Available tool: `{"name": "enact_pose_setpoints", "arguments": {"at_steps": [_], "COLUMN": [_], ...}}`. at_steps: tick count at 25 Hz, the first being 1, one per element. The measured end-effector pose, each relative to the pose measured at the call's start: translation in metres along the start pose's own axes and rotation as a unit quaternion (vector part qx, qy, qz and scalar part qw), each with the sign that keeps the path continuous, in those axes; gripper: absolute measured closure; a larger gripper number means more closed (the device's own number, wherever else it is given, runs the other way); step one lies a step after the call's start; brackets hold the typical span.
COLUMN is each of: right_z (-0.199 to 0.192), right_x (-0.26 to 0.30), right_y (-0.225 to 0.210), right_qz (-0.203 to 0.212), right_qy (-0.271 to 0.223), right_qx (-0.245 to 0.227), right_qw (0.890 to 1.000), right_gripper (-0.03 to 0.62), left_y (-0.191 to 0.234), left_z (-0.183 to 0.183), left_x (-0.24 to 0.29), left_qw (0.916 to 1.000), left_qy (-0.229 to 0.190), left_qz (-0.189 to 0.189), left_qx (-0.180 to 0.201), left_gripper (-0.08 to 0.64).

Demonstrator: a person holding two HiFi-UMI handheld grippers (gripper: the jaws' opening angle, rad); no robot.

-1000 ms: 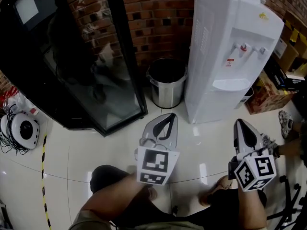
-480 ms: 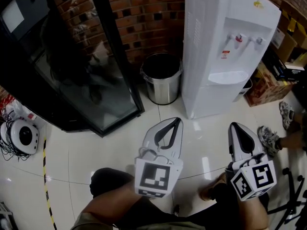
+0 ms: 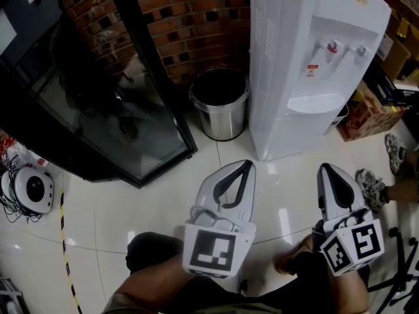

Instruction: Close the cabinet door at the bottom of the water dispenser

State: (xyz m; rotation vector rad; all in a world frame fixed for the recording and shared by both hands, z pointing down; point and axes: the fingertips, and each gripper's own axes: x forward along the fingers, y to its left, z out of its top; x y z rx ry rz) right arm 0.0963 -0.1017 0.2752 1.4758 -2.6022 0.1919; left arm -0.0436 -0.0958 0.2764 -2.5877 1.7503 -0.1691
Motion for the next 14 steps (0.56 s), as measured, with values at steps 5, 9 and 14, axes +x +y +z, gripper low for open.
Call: {"name": "enact_pose_setpoints", "arguments": {"at_steps": [5, 9, 14], "right_z": [-0.0026, -0.0042, -0.0043], "right_x": [0.0035, 0.0043, 0.0046], "right_y": [0.0011, 0.0009, 0.0012], "right_qz": [0.000, -0.003, -0.005], "right_qy": [0.003, 0.003, 0.005], "right_qx": [-0.003, -0.008, -0.013], "right_qw": [1.000, 1.000, 1.000], "right_gripper": [0.580, 0.580, 0.580], "left_y": [0.0019, 0.0007, 0.0008], "left_z": [-0.0017, -0.0016, -0.0017], "left_x": [0.0008, 0.0006, -0.0019], "left_qw": [1.0000, 1.0000, 1.0000], "left_qy": [0.003, 0.002, 0.001], "left_qz": [0.000, 0.001, 0.006], "left_qx": [-0.005, -0.003, -0.004], "left_gripper": [0.560, 0.560, 0.560]}}
